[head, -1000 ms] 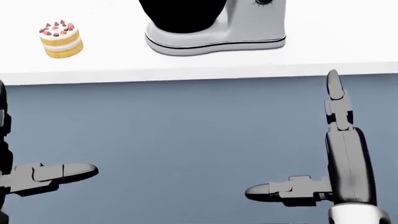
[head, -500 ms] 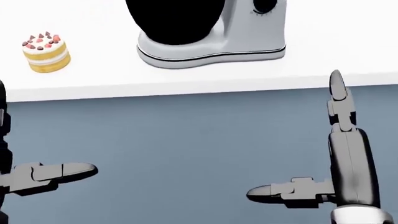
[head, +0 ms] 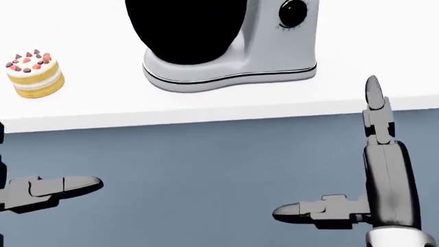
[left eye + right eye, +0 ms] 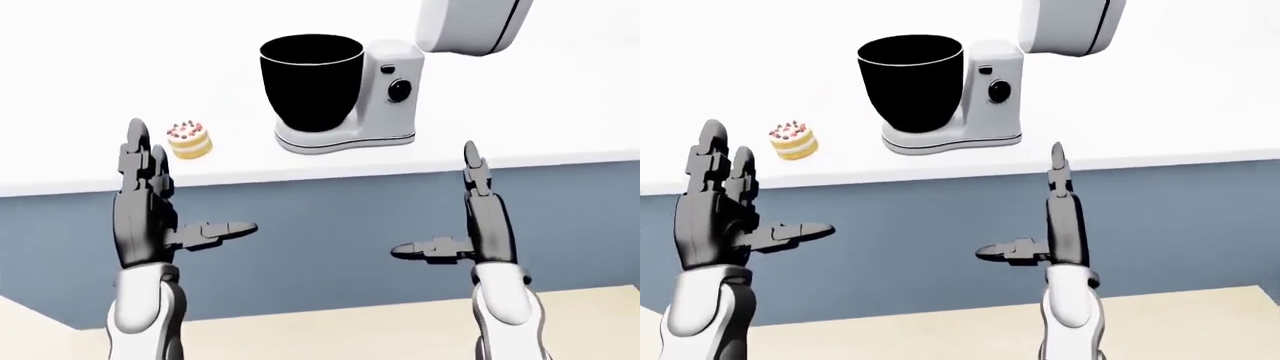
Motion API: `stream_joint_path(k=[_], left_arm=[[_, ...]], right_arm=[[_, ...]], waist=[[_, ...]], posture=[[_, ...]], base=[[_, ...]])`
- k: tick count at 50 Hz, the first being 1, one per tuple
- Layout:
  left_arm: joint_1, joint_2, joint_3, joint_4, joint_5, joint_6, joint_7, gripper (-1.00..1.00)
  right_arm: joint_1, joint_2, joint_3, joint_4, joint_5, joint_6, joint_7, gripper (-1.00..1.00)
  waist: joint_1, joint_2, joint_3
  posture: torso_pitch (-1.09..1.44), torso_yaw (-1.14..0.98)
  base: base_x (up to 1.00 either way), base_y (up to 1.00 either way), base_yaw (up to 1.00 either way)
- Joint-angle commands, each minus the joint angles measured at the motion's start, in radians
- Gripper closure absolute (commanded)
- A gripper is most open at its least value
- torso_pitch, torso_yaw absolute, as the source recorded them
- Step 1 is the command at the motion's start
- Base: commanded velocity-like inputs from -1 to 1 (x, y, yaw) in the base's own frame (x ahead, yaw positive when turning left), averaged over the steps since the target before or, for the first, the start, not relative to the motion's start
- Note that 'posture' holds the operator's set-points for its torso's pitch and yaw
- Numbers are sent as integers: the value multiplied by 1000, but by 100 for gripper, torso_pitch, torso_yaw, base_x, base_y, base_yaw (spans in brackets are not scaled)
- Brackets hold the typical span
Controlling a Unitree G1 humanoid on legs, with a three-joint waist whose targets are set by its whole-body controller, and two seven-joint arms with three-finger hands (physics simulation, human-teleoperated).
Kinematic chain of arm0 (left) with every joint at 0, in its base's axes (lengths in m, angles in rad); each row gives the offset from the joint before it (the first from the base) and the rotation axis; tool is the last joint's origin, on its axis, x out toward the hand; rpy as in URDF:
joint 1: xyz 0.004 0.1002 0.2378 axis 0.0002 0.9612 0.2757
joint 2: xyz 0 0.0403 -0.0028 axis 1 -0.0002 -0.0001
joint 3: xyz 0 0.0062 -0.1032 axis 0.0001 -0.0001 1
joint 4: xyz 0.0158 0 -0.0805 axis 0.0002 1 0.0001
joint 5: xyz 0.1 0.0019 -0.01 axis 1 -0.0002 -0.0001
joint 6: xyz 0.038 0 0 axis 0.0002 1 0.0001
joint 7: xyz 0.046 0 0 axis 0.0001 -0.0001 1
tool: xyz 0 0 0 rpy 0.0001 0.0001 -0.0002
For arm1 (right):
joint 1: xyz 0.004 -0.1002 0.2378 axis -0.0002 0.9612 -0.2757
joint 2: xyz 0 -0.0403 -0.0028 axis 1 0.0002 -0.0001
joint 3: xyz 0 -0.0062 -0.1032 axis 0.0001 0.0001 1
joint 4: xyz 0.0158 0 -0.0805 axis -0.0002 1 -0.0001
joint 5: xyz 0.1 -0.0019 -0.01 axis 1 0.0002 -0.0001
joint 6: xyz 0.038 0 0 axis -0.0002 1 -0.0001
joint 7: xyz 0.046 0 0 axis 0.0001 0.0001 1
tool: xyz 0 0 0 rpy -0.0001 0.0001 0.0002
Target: Place the cake in the stand mixer bowl.
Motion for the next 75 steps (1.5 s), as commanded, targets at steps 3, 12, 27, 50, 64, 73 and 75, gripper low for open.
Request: stream_joint_path(k=[3, 12, 27, 50, 64, 73, 75], left_arm=[[-26, 15, 22, -47, 3, -31, 12, -100], [-37, 25, 36, -49, 6, -27, 20, -100], [-72, 71, 98, -35, -14, -8, 39, -100], [-97, 121, 157, -8, -34, -8, 54, -100], [-108, 158, 203, -17, -56, 10, 66, -100], [-98, 178, 242, 19, -63, -20, 52, -100], [-83, 185, 259, 49, -56, -56, 43, -100]], right_arm=[[-21, 2, 16, -54, -8, -31, -4, -100], [-17, 1, 9, -53, -3, -37, -5, -100], [-7, 1, 5, -79, -15, -28, -2, -100], [9, 3, 1, -128, -41, -2, -1, -100], [30, 1, -18, -147, -44, -11, -3, -100], [43, 6, -29, -149, -30, -29, -20, -100], [43, 5, -27, -155, -34, -25, -18, -100]], waist=[[5, 25, -2], [11, 93, -12], [6, 17, -9], [5, 1, -14], [12, 83, -10], [20, 30, -19], [16, 38, -22]], posture=[[0, 0], [0, 0], [0, 0], [0, 0], [0, 0], [0, 0], [0, 0]], base=[[12, 0, 0], [12, 0, 0], [12, 0, 0], [12, 0, 0], [12, 0, 0], [0, 0, 0], [0, 0, 0]])
